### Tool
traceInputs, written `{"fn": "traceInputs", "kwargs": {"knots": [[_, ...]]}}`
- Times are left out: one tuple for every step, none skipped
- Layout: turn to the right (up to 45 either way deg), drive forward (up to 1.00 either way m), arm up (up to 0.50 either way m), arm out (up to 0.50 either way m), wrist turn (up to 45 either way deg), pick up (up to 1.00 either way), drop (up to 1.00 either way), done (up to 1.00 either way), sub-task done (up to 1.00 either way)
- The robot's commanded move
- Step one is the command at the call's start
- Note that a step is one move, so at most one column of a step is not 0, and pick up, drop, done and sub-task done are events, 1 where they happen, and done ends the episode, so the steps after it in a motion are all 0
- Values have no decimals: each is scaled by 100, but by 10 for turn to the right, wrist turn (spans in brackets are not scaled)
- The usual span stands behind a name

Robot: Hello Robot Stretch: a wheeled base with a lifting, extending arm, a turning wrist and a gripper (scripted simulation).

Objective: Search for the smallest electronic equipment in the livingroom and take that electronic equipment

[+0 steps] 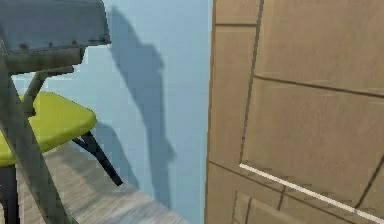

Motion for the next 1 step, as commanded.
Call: {"fn": "traceInputs", "kwargs": {"knots": [[0,30,0,0,0,0,0,0,0]]}}
